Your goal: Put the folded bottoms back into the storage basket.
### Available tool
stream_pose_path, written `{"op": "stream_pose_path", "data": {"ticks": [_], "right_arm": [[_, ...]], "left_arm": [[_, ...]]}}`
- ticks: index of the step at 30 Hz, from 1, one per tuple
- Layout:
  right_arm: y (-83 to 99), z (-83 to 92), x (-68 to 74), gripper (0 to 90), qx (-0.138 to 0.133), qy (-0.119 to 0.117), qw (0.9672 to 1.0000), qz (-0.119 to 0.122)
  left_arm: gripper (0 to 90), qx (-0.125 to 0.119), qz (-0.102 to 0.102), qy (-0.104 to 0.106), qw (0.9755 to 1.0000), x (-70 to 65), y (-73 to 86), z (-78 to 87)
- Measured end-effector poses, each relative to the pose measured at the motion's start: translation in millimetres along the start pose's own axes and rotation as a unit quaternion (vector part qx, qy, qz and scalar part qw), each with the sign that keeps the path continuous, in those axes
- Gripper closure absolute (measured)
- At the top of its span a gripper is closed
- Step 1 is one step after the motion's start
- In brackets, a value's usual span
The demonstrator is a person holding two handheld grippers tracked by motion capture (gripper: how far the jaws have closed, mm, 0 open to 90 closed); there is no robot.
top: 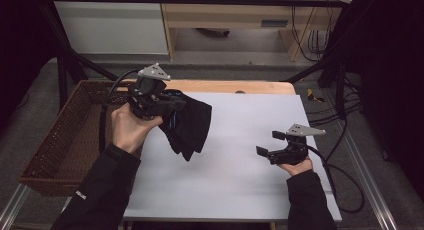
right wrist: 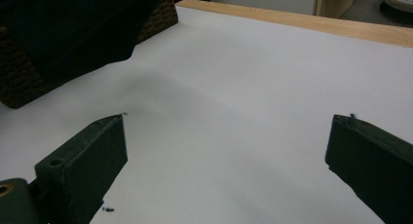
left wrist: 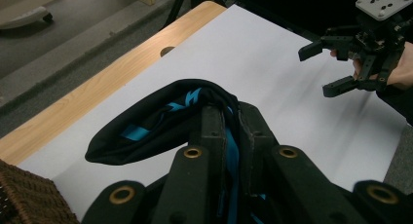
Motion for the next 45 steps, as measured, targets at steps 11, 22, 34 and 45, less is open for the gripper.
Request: {"op": "stream_pose_path", "data": {"ticks": [11, 22, 34, 45], "right_arm": [[0.1, 0.0, 0.3, 1.9, 0.0, -0.001, 1.0, 0.001], [0.5, -0.5, 0.2, 1.9, 0.002, -0.001, 1.0, 0.003], [0.0, -0.2, 0.5, 1.9, 0.0, -0.001, 1.0, 0.001], [0.0, 0.0, 0.4, 1.9, 0.001, -0.001, 1.0, 0.001]], "left_arm": [[82.9, -0.006, -0.005, -0.008, 0.9999, 5.0, -4.1, 19.0], [82.9, -0.007, -0.004, -0.017, 0.9998, 10.3, -5.4, 34.9], [82.9, -0.008, -0.006, -0.033, 0.9994, 17.4, -7.0, 54.9], [82.9, -0.016, -0.003, -0.049, 0.9986, 27.4, -6.4, 79.3]]}}
Point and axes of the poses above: each handheld gripper's, and its own axes: z roughly backward along the jaws, y roughly out of its underside, x roughly to its left, the point moved 8 cm from there along -z, roughly forward along the jaws, and after that the axes turned 9 degrees about y, right-handed, at the moved point
